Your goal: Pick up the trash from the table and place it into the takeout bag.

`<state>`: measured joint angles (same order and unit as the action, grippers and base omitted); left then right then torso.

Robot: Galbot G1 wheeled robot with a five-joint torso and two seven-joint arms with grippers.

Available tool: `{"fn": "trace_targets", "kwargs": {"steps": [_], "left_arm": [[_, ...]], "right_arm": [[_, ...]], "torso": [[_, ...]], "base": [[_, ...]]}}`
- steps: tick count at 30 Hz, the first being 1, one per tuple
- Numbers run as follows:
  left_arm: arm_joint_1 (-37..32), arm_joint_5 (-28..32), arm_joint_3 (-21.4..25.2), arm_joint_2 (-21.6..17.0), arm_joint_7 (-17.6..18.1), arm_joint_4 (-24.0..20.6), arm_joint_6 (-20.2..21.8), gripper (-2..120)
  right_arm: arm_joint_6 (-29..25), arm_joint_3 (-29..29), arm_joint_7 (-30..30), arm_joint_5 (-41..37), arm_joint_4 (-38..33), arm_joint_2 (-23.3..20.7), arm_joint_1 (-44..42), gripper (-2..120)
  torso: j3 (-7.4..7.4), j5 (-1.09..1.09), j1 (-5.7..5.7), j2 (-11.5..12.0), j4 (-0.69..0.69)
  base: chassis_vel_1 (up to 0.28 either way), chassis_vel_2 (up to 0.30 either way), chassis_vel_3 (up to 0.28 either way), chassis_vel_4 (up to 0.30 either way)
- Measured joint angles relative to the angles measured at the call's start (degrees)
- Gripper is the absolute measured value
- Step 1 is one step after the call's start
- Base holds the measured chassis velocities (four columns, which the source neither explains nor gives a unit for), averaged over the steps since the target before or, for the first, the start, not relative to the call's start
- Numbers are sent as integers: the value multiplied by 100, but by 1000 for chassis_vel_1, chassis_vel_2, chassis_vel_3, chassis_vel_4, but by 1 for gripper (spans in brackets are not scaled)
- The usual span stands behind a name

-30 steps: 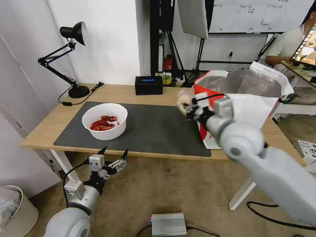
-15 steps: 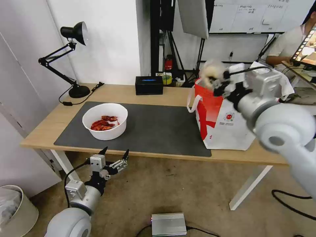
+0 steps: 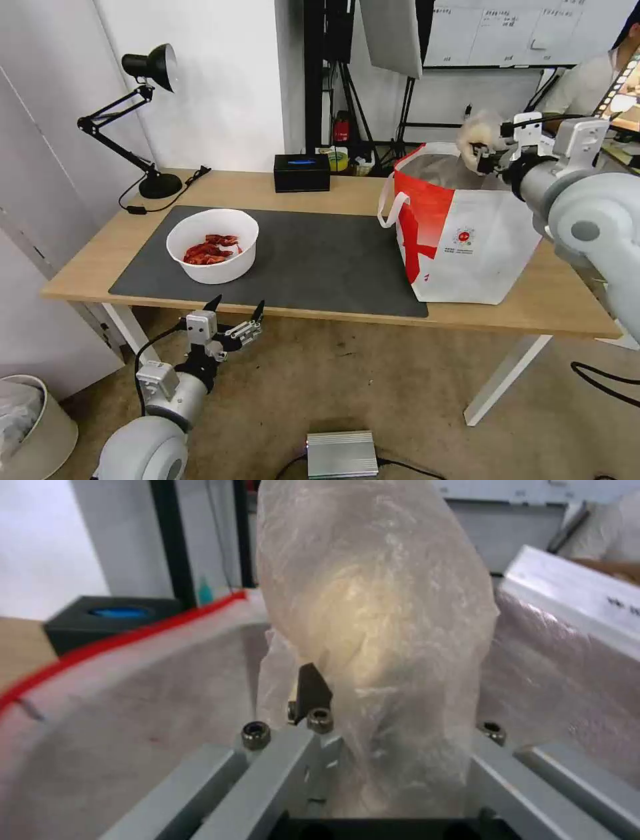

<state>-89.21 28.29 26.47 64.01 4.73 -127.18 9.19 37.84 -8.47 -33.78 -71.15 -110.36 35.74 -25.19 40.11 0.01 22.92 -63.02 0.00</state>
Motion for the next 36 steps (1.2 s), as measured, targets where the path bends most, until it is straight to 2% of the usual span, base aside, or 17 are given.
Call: {"fn": "trace_targets", "kwargs": {"steps": [5,8,12,20,31,33,35,36], "left_arm": [[2,21,7,-12,0,10,-1,100],[26,25,-19,-13,3,13,-3,100],[31,26,-30,-12,5,14,-5,100],[23,31,-33,-44,7,-23,-11,100],[53,116,-40,-136,17,-71,-8,100],[56,121,-48,-140,18,-72,-6,100],[52,122,-90,-100,21,-92,1,100],[52,122,-90,-100,21,-92,1,100]], "right_arm": [[76,46,-189,-184,107,13,37,4],[229,172,-676,-775,131,-37,185,4],[335,274,-1021,-1230,193,-124,374,4],[354,339,-1365,-1694,229,-246,497,4],[354,532,-1538,-2025,202,-347,594,4],[354,534,-1591,-2178,173,-355,598,6],[353,533,-1666,-2414,116,-410,604,18],[353,533,-1666,-2414,116,-410,604,18]], "torso": [[0,0,0,0,0],[0,-1,0,0,0],[0,-2,0,0,0],[0,-1,0,0,0],[0,-1,0,0,0],[0,-1,0,0,0],[0,-1,0,0,0],[0,-1,0,0,0]], "base": [[0,0,0,0],[0,0,0,0],[0,0,0,0],[0,0,0,0],[0,0,0,0],[0,0,0,0],[0,0,0,0],[0,0,0,0]]}}
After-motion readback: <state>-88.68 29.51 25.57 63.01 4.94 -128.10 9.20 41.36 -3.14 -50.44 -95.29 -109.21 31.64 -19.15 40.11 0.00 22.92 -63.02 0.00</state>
